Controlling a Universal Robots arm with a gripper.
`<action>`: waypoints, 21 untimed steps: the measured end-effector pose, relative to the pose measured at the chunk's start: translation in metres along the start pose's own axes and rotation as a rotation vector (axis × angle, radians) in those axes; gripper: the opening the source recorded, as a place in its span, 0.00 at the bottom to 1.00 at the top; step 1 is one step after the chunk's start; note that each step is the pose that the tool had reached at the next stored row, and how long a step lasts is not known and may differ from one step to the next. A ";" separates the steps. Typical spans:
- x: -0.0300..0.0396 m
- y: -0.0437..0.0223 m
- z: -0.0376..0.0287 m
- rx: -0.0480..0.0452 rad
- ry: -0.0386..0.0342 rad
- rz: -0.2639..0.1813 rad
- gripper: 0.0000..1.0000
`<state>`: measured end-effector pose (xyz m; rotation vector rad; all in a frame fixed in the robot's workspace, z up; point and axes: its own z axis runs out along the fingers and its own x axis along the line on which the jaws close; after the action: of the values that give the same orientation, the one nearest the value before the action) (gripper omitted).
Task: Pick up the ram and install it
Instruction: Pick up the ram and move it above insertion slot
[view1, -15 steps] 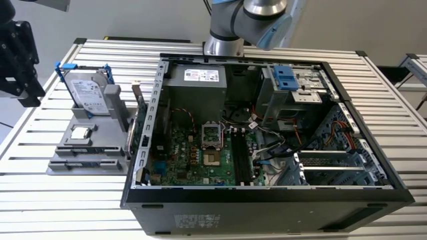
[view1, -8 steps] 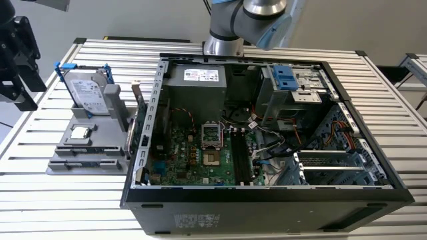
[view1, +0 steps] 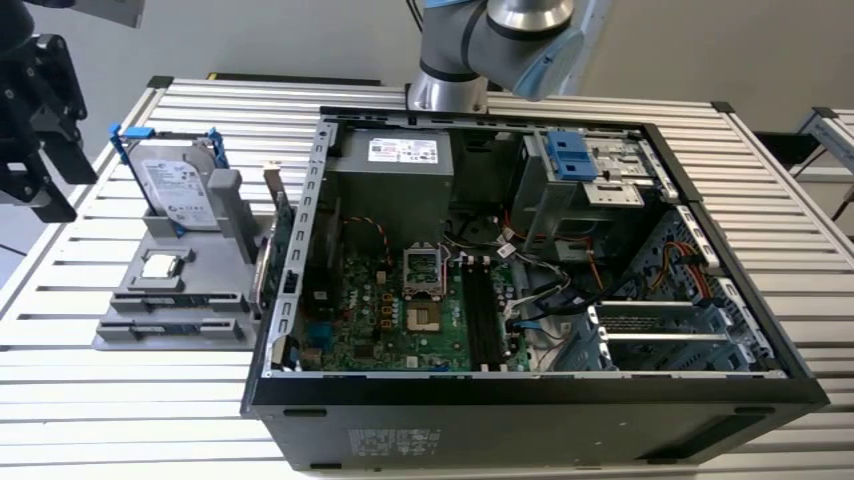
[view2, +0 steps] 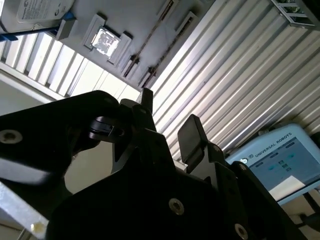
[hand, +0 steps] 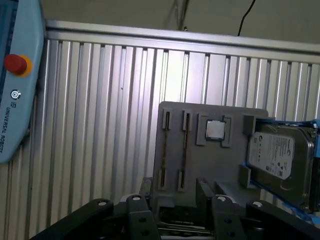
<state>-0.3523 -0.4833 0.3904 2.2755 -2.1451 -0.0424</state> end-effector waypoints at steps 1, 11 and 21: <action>-0.0001 -0.0002 0.0004 0.0001 -0.0002 0.006 1.00; -0.0007 -0.0012 0.0062 0.0005 -0.0002 0.009 1.00; -0.0013 -0.0027 0.0121 0.0007 -0.0002 0.009 1.00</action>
<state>-0.3500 -0.4818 0.3783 2.2662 -2.1558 -0.0418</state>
